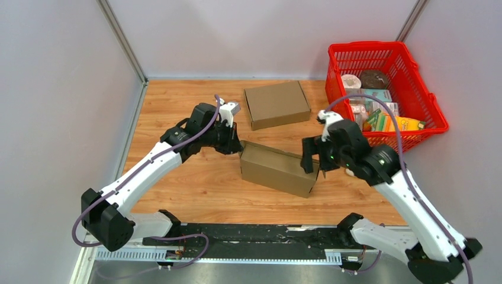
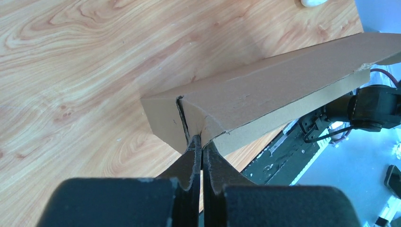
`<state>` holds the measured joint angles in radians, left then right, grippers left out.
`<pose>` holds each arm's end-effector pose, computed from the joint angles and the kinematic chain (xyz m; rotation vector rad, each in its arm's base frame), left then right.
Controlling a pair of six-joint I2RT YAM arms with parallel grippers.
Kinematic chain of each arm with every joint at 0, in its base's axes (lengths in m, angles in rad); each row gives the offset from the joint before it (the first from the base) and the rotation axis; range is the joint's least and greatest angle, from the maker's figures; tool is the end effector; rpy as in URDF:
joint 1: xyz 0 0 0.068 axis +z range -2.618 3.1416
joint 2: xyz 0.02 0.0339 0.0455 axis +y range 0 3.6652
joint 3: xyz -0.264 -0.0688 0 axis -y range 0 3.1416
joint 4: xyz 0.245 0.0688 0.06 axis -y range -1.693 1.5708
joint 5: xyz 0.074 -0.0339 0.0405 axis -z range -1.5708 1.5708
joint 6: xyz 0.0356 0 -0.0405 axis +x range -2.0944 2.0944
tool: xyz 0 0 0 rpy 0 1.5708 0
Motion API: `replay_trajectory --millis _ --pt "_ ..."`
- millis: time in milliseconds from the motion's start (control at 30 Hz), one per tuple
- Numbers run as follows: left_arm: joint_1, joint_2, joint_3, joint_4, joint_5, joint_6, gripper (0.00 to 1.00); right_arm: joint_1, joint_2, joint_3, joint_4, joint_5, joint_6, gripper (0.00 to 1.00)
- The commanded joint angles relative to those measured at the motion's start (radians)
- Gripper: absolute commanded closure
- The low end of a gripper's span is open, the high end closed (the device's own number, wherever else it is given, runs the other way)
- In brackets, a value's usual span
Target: Fold the paper box
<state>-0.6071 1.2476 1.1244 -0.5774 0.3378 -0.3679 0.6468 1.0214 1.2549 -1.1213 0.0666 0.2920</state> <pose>0.2141 -0.1631 0.3239 0.4709 2.3385 -0.8760 0.1417 0.1040 0.3688 -0.4094 2.4503 0.3256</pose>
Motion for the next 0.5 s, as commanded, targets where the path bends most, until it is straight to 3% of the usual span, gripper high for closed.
replay_trajectory --millis 0,167,300,400,467 --pt "-0.006 0.012 0.040 -0.053 0.013 -0.016 1.00 -0.032 -0.130 -0.084 -0.097 0.096 0.084 0.05" --pt "-0.005 0.024 0.044 -0.058 0.020 -0.019 0.99 -0.033 -0.181 -0.129 -0.081 0.076 0.056 0.27" --pt "-0.006 0.026 0.038 -0.058 0.023 -0.022 0.99 -0.035 -0.199 -0.164 -0.057 0.036 0.068 0.53" --pt "-0.006 0.029 0.031 -0.045 0.038 -0.032 0.98 -0.036 -0.182 -0.169 -0.020 0.038 0.065 0.57" --pt "-0.008 0.030 0.029 -0.038 0.047 -0.040 0.98 -0.036 -0.166 -0.166 -0.011 0.038 0.067 0.70"
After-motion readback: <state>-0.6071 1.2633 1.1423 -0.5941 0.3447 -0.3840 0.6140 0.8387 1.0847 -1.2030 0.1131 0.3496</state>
